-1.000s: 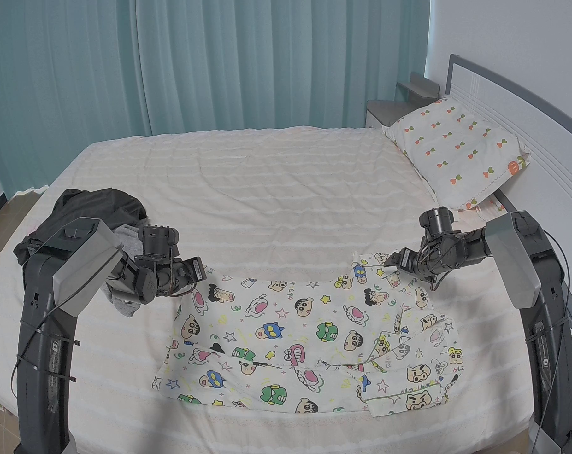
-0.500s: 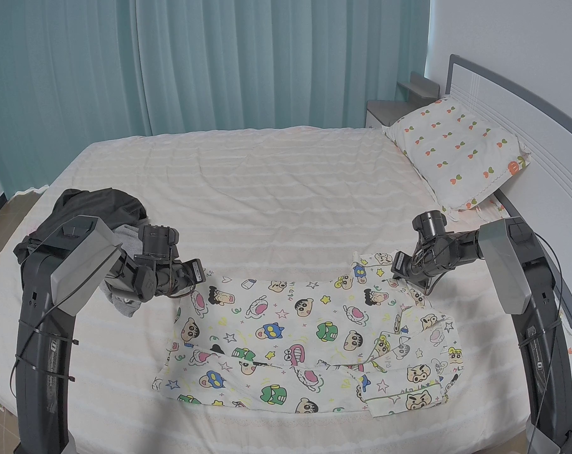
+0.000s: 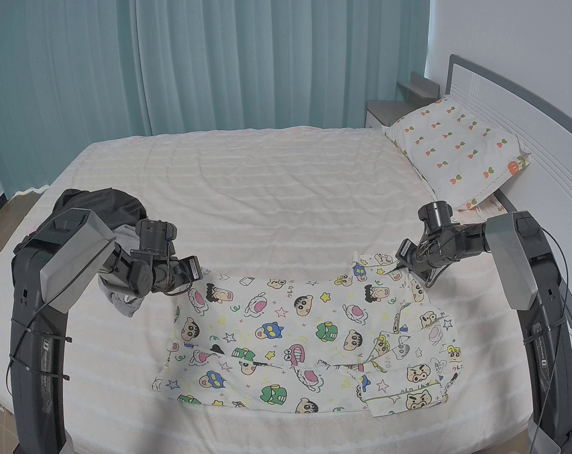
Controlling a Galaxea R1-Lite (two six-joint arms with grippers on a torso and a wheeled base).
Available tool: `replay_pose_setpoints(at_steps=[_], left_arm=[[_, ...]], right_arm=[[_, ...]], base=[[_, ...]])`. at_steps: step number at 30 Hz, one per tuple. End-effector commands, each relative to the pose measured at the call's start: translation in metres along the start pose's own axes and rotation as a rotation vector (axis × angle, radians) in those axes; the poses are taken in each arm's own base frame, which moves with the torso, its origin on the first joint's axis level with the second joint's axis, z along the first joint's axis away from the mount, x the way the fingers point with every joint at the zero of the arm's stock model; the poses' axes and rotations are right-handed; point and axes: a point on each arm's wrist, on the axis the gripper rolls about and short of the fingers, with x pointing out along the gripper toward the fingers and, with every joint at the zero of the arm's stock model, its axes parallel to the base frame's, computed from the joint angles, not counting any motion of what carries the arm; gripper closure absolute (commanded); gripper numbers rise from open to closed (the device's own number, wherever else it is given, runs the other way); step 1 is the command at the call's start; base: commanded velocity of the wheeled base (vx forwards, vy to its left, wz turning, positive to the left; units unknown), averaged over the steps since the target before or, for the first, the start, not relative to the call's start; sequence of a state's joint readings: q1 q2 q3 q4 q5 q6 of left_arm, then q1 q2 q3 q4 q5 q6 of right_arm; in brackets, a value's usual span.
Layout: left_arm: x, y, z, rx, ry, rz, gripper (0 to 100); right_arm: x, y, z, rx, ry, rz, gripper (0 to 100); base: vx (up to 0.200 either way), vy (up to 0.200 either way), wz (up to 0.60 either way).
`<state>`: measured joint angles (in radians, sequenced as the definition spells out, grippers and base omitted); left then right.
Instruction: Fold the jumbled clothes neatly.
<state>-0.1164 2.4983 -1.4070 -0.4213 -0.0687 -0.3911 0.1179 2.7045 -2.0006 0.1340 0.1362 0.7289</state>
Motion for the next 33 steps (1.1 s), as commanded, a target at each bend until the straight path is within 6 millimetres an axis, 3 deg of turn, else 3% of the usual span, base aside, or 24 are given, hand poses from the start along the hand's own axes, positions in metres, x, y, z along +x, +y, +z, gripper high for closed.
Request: replay_pose_setpoints(at_steps=[1, 8, 21, 28, 33], left_arm=[[-0.007, -0.002, 0.004, 0.000, -0.003, 0.000, 100], [-0.014, -0.004, 0.008, -0.001, -0.005, 0.001, 100], [-0.031, -0.015, 0.016, 0.009, -0.044, 0.008, 100], [-0.037, -0.016, 0.004, 0.018, -0.004, 0.014, 100], [-0.036, -0.016, 0.003, 0.019, -0.005, 0.012, 100]], right_arm=[[-0.022, 0.014, 0.013, 0.008, -0.030, 0.044, 100], [-0.046, 0.021, 0.025, 0.012, -0.033, 0.095, 100], [-0.059, 0.006, 0.028, 0.006, -0.019, 0.066, 100], [-0.062, 0.004, 0.023, -0.028, 0.014, 0.073, 100], [-0.046, -0.004, 0.013, -0.079, 0.052, 0.051, 100]], base=[[0.000, 0.000, 0.00], [0.000, 0.000, 0.00], [0.000, 0.000, 0.00], [0.000, 0.000, 0.00], [0.000, 0.000, 0.00]])
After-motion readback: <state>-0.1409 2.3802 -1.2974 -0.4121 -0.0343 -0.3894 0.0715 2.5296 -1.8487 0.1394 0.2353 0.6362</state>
